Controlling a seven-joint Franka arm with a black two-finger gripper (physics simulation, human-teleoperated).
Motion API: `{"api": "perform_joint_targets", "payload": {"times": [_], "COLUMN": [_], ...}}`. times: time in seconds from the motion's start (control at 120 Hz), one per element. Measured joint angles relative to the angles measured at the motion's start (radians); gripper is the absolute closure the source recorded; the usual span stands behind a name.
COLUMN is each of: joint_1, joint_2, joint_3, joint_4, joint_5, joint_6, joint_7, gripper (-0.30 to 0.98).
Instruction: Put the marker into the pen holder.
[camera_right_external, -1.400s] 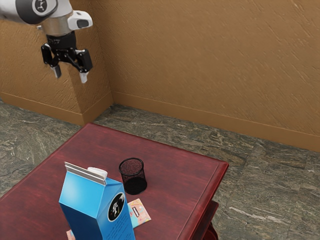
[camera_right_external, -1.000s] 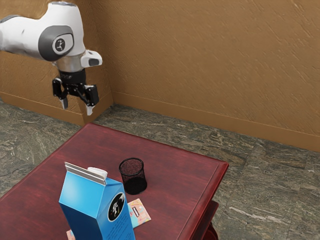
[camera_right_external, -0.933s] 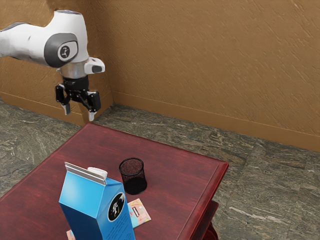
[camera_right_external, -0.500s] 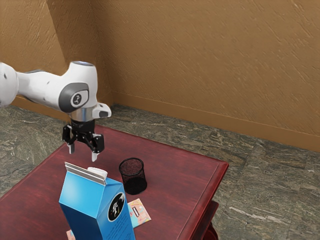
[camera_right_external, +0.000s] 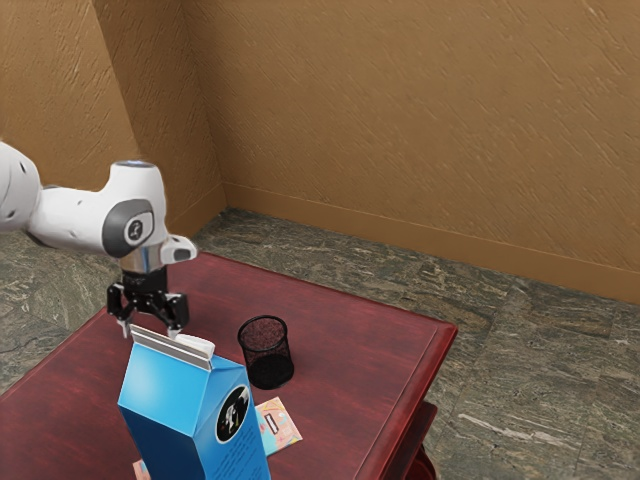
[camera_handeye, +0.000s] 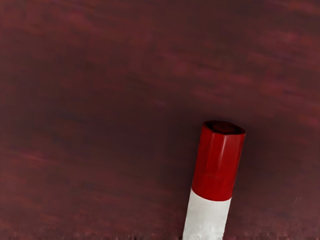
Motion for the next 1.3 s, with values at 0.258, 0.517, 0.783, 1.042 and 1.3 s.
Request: {"api": "perform_joint_targets", "payload": {"times": [0.258,0.517,0.783,1.042,1.3], "joint_1": [0.0,0.0,0.0,0.0,0.0], "joint_2": [-0.009,0.014,0.035,0.032,0.03], "joint_3": [0.001,-0.001,-0.001,-0.004,-0.004], "joint_4": [-0.049,-0.07,-0.07,-0.065,-0.065], "joint_5": [-0.007,-0.007,-0.009,-0.003,0.011], "joint_6": [0.018,0.074,0.116,0.129,0.145], "joint_7": [0.021,0.035,0.044,0.05,0.053], "gripper": [0.01,0.01,0.02,0.43,0.71]}}
